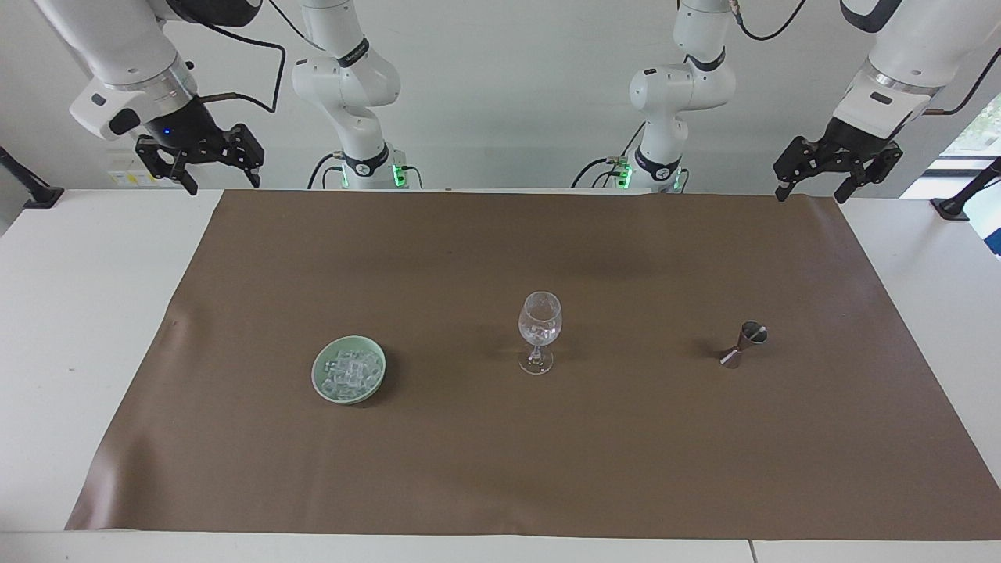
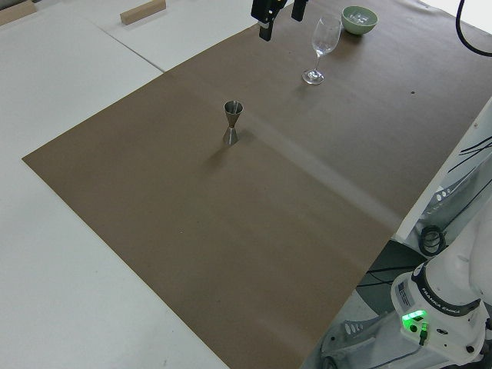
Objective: Pour wine and add ice with both arms
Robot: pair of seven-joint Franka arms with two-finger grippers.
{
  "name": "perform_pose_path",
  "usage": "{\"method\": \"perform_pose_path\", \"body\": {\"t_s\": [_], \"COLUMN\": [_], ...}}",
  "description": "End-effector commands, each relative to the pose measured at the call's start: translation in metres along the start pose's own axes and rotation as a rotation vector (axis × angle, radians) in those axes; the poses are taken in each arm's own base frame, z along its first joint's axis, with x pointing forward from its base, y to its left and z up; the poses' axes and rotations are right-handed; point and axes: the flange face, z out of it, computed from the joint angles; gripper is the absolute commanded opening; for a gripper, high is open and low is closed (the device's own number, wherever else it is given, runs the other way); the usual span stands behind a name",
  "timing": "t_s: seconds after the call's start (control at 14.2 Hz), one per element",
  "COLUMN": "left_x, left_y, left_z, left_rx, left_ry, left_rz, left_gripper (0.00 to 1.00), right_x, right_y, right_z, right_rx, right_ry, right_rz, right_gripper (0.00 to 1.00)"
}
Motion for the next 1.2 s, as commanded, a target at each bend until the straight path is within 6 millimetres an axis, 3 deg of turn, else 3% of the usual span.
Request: {"method": "perform_pose_path", "body": {"t_s": [0.0,0.21,0.35,0.63,1.13], "left_x": [-0.008,-0.003,0.000,0.003,0.000], "left_y": [0.005,0.014,0.010,0.039,0.024], "left_z": [0.003,0.022,0.020,0.018,0.019], "left_rx": [0.017,0.020,0.044,0.033,0.029], "left_ry": [-0.047,-0.080,-0.060,-0.039,-0.045], "left_rz": [0.023,0.039,0.040,0.083,0.047], "left_gripper": [1.00,1.00,1.00,1.00,1.00], "right_x": [-0.004,-0.005,-0.005,-0.005,-0.006], "right_y": [0.002,0.002,0.001,0.002,0.006], "right_z": [-0.004,-0.005,-0.004,-0.004,-0.004], "right_rx": [-0.010,-0.012,-0.011,-0.011,-0.011], "right_ry": [-0.003,-0.002,-0.003,-0.003,-0.003], "right_rz": [0.008,0.008,0.006,0.008,0.016], "right_gripper": [1.00,1.00,1.00,1.00,1.00]}}
